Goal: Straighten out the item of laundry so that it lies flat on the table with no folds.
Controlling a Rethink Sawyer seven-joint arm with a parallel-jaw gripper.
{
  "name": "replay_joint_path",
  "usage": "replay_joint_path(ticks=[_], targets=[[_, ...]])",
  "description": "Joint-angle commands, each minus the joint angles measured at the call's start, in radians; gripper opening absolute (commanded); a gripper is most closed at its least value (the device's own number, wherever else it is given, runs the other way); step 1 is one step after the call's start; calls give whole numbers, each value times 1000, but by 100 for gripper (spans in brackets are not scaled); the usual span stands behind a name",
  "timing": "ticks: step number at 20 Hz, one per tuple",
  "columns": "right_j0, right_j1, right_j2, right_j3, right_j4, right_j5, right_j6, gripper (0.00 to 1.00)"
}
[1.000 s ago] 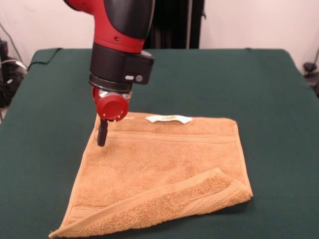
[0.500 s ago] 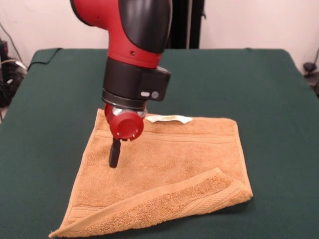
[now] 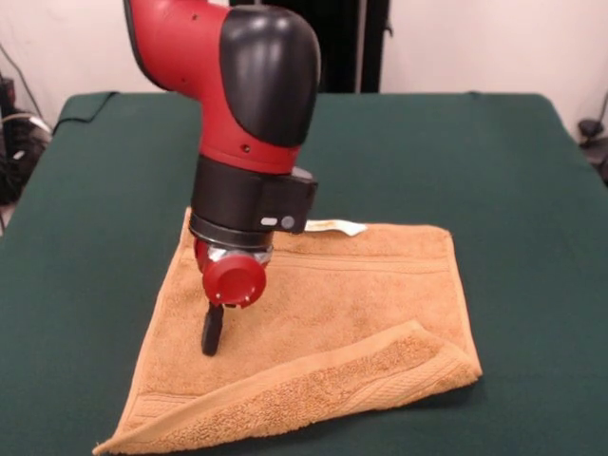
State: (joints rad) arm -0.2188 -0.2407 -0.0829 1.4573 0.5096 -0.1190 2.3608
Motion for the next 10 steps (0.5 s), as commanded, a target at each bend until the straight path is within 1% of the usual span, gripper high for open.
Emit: replay_joint_path(ticks=[1, 5, 8, 10], targets=[[-20, 50, 170, -62, -24, 73, 96, 0], [-51, 75, 202, -80, -78, 37, 76, 0], [-87, 60, 225, -49, -140, -1, 88, 0], [-103, 41, 228, -22, -164, 1, 99, 0]])
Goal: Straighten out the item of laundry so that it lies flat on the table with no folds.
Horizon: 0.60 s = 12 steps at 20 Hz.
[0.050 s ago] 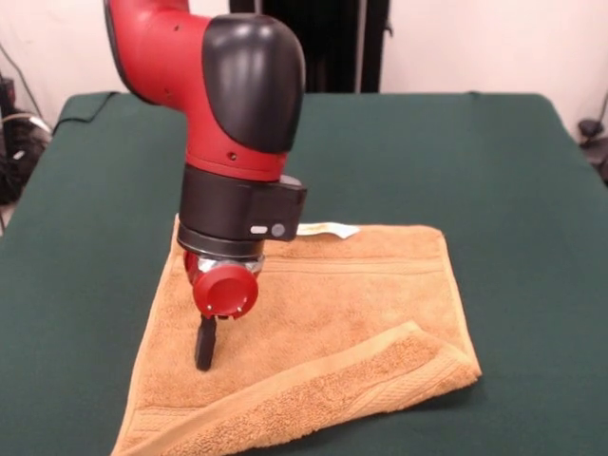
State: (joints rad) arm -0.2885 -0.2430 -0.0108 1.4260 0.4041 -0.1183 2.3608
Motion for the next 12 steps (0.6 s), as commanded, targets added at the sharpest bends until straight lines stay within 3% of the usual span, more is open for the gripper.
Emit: replay_joint_path(ticks=[1, 6, 12], targets=[[-40, 33, 157, 27, -67, 1, 107, 0], [-56, -21, 152, 114, -71, 36, 157, 0], [-110, -38, 217, 187, -112, 4, 176, 0]])
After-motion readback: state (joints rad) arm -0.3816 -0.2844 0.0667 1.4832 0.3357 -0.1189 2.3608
